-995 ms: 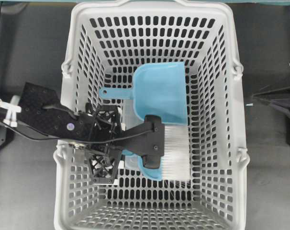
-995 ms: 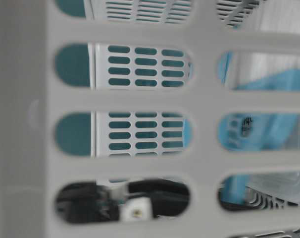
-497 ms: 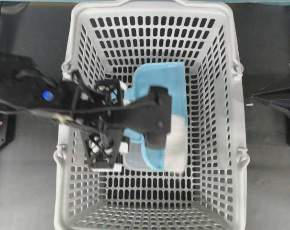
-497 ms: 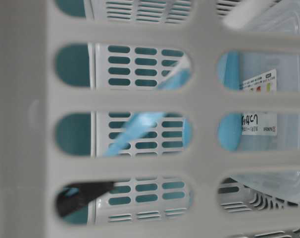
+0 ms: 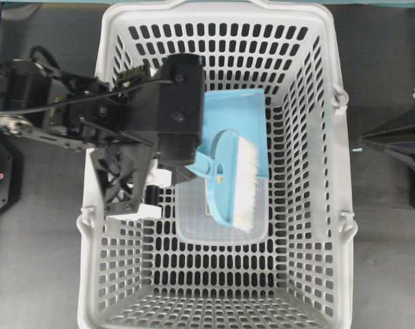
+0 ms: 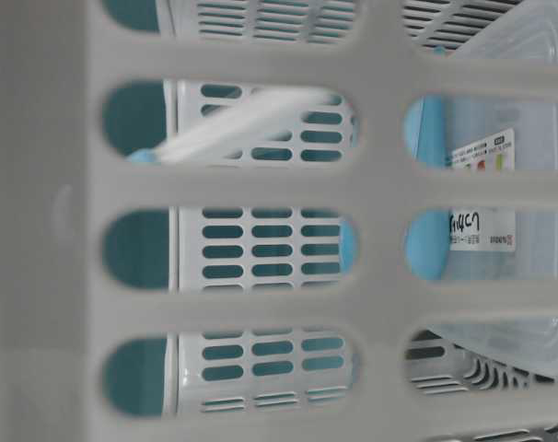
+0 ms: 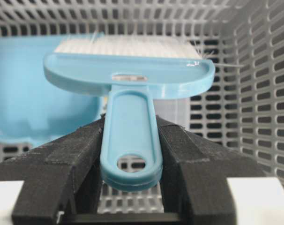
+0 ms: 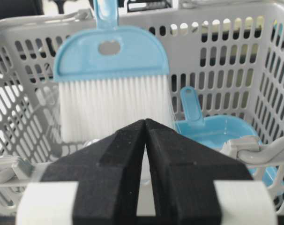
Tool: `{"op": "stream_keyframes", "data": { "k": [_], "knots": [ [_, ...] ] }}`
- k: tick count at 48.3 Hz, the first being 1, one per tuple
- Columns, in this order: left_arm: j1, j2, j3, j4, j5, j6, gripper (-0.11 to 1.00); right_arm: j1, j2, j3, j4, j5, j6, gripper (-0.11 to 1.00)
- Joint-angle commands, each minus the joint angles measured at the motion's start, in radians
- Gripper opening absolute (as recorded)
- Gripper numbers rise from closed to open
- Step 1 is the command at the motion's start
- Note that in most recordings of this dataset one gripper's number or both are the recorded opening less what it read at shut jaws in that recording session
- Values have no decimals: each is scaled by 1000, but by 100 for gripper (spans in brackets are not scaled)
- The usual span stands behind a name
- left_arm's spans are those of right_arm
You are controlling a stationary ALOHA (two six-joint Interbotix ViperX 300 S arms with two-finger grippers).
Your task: Pick up the hand brush from the shopping basket with the left arm.
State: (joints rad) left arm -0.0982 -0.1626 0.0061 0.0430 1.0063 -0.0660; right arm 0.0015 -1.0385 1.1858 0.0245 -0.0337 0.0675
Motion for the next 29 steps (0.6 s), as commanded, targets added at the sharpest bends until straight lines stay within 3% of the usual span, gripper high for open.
{"op": "stream_keyframes", "data": {
  "k": [1,11,29],
  "knots": [
    [-2,-28,-20,3,-12,29,30,2,8,-8,5,-11,3,0],
    [-2,-18,-55,3,-18,55,30,2,6,-6,5,-11,5,0],
    [3,-44,-26,3,-95,54,30,2,6,-6,5,-9,5,0]
  ]
}}
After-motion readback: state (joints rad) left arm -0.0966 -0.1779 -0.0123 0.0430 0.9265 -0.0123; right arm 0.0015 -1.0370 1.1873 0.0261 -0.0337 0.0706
